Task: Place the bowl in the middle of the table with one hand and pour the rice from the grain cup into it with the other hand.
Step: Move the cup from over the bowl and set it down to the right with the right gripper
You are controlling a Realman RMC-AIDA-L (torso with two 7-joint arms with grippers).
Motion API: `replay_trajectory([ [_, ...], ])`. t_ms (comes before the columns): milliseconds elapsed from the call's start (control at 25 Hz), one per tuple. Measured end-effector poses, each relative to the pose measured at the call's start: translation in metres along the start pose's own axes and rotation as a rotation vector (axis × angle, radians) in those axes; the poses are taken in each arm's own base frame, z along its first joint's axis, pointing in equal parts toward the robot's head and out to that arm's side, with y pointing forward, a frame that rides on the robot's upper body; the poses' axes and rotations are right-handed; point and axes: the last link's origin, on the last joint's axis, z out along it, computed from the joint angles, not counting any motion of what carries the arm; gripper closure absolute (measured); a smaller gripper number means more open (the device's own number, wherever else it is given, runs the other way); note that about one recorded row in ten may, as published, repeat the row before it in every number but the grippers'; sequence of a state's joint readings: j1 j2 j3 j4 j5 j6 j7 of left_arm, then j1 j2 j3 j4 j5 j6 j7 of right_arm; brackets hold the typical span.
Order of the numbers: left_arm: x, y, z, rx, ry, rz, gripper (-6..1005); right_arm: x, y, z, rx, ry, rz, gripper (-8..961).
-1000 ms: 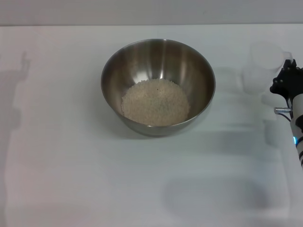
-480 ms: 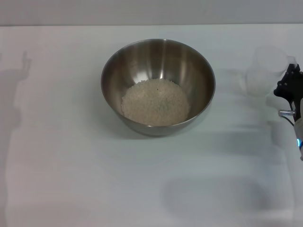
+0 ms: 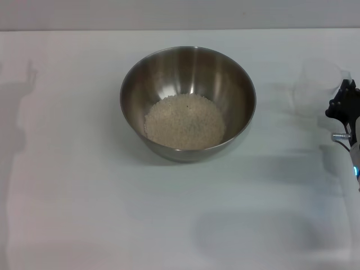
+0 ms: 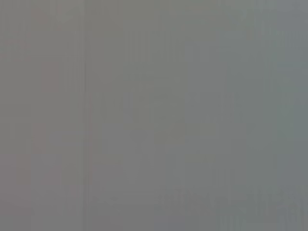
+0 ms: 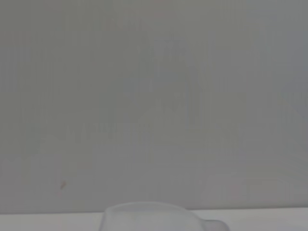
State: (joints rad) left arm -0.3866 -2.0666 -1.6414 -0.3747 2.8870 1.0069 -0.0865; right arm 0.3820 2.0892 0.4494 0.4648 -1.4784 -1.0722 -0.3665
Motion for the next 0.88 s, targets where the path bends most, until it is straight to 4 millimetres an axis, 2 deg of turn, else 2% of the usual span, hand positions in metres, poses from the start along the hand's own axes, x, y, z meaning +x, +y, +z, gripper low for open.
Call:
replay_trajectory([
  [880, 0.0011, 0.0036, 0.0024, -0.011, 0.003, 0.0, 299, 0.008, -0.0052, 0.0036, -0.012, 0.05, -0.038, 940],
])
